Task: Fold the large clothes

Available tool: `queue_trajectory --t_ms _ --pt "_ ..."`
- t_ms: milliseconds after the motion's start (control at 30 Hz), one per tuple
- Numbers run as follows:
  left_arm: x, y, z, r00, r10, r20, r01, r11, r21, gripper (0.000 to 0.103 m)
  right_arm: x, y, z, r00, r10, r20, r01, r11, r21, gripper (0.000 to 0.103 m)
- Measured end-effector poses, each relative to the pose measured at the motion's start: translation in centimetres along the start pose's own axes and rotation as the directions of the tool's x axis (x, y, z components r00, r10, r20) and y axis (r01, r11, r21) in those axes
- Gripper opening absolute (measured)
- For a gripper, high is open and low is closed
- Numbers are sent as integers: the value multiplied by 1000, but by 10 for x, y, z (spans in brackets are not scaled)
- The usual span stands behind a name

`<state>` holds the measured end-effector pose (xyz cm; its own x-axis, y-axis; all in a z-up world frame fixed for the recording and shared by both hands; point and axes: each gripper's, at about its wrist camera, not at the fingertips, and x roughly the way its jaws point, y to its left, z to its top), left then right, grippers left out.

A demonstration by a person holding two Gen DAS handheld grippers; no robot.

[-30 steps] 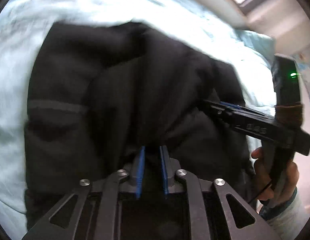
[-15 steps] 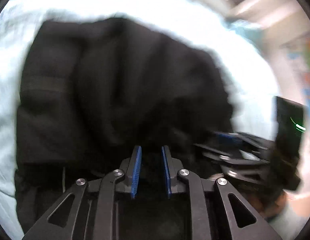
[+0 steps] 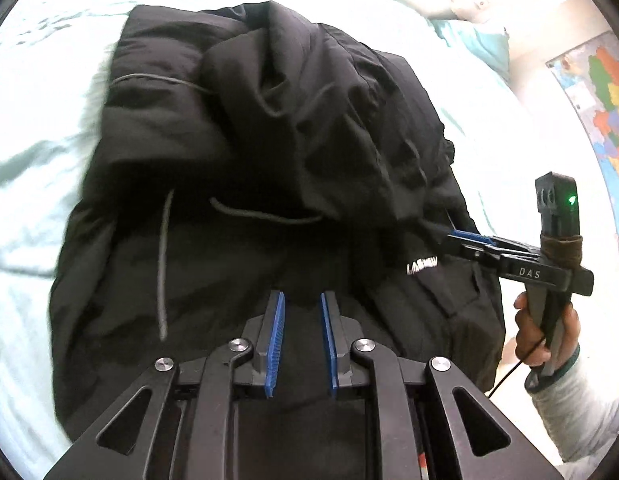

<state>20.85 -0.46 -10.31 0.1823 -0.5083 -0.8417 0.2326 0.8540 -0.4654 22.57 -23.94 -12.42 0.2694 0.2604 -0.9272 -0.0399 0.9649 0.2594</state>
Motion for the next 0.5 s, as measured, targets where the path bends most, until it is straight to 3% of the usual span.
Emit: queue_trajectory --t_ms 100,267,400,467,500 --pt "-6 6 -12 999 28 31 -28 1000 -6 19 -16 -34 -28 1000 -23 15 22 999 28 60" --pt "-18 -4 -10 984 102 145 -109 993 36 19 -25 -38 -45 992 -79 102 78 997 16 60" --pt "-39 -9 -24 959 119 257 -150 983 103 20 -28 -17 -55 975 -89 201 99 994 -40 60" --pt "-47 -12 -37 942 127 312 -174 976 128 25 -33 -13 -64 966 -94 240 111 992 -62 60" --pt "-53 -11 -45 932 131 338 -186 973 134 34 -35 -9 -67 961 -96 259 118 991 -69 60"
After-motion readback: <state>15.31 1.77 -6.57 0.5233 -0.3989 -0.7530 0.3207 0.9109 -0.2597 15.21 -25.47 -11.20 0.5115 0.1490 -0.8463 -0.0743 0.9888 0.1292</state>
